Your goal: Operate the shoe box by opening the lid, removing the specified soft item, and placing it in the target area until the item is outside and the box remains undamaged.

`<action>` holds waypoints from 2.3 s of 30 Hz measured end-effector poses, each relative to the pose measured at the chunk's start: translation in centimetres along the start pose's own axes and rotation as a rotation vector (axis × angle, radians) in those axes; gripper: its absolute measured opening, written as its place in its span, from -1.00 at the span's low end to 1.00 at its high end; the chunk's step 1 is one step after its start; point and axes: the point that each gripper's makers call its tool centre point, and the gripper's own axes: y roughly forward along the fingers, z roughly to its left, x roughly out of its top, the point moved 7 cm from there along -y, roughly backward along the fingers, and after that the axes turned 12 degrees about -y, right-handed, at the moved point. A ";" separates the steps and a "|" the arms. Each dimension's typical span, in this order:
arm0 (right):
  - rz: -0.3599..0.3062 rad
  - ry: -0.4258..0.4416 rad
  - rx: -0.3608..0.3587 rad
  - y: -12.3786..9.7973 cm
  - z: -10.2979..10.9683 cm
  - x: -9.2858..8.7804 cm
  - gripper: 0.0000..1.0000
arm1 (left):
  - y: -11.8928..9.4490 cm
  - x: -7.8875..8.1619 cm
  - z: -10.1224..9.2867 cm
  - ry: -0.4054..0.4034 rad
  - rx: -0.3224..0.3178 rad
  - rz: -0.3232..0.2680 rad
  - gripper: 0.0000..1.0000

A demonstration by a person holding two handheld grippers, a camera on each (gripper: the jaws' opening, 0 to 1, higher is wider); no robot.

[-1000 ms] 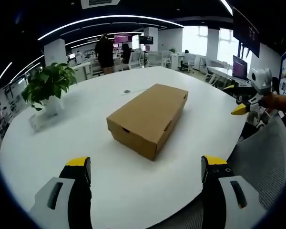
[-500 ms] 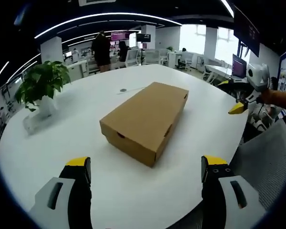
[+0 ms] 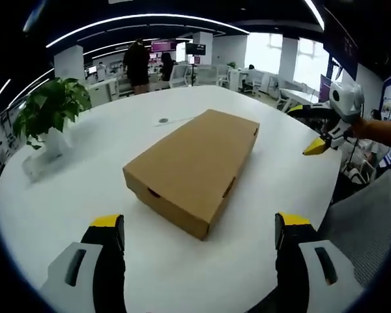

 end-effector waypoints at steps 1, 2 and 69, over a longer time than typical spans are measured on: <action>0.000 0.001 0.003 0.2 -0.2 0.0 0.67 | 0.1 0.0 0.0 -0.003 0.000 0.001 0.98; -0.002 0.002 0.009 0.5 -0.4 0.0 0.68 | 0.4 0.1 0.0 -0.009 0.001 0.001 0.98; 0.053 0.096 0.161 10.2 -3.6 -0.3 0.26 | 7.8 -0.8 0.5 -0.204 0.072 0.010 0.52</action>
